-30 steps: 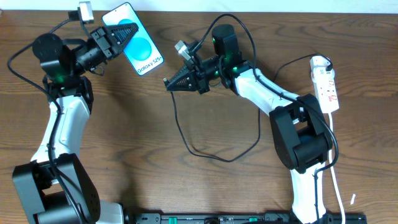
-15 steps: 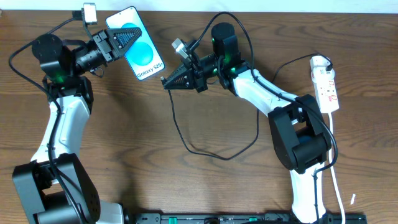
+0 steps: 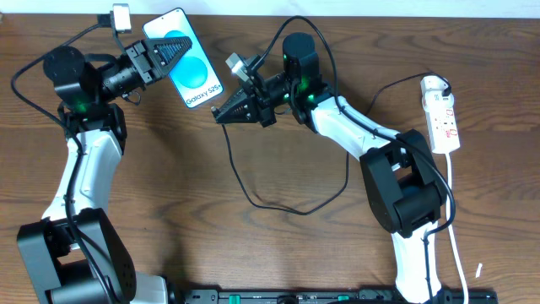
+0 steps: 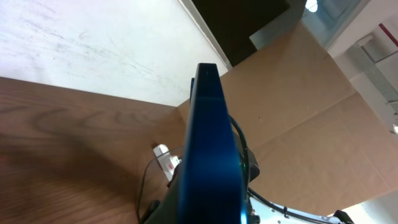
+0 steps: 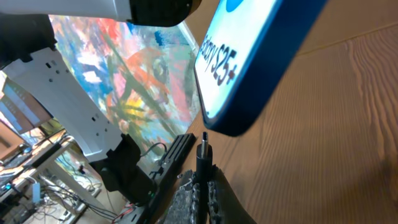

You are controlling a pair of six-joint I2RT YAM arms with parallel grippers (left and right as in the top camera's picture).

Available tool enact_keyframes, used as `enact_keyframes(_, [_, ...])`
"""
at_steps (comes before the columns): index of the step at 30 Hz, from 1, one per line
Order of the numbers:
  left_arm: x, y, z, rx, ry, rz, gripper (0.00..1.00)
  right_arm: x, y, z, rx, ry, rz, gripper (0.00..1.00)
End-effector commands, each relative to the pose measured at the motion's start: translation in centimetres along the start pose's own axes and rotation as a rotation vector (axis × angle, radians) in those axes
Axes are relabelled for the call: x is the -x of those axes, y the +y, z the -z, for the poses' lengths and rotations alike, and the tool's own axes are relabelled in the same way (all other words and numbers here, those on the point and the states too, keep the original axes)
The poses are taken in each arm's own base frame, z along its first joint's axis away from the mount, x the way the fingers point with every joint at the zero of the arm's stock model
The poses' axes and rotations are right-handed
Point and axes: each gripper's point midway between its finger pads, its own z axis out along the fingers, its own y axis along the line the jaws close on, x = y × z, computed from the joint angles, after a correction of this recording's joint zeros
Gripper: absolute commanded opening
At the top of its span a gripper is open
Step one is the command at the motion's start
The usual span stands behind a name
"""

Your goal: Plug charger to phone and switch on socket

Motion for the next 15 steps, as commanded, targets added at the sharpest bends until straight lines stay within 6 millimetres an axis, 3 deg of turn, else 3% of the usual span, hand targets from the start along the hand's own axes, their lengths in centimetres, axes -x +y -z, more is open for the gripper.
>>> enact_keyframes(1, [0.73,-1.3,0.25,-0.006,-0.018,-0.061,0.07,-0.12,0.34,-0.66,0.025,0.01,-0.003,0.01])
enact_keyframes(15, [0.42,-1.46,0.15,-0.015,-0.002,-0.079,0.08,0.56,0.62,-0.66,0.025,0.009,0.032,0.01])
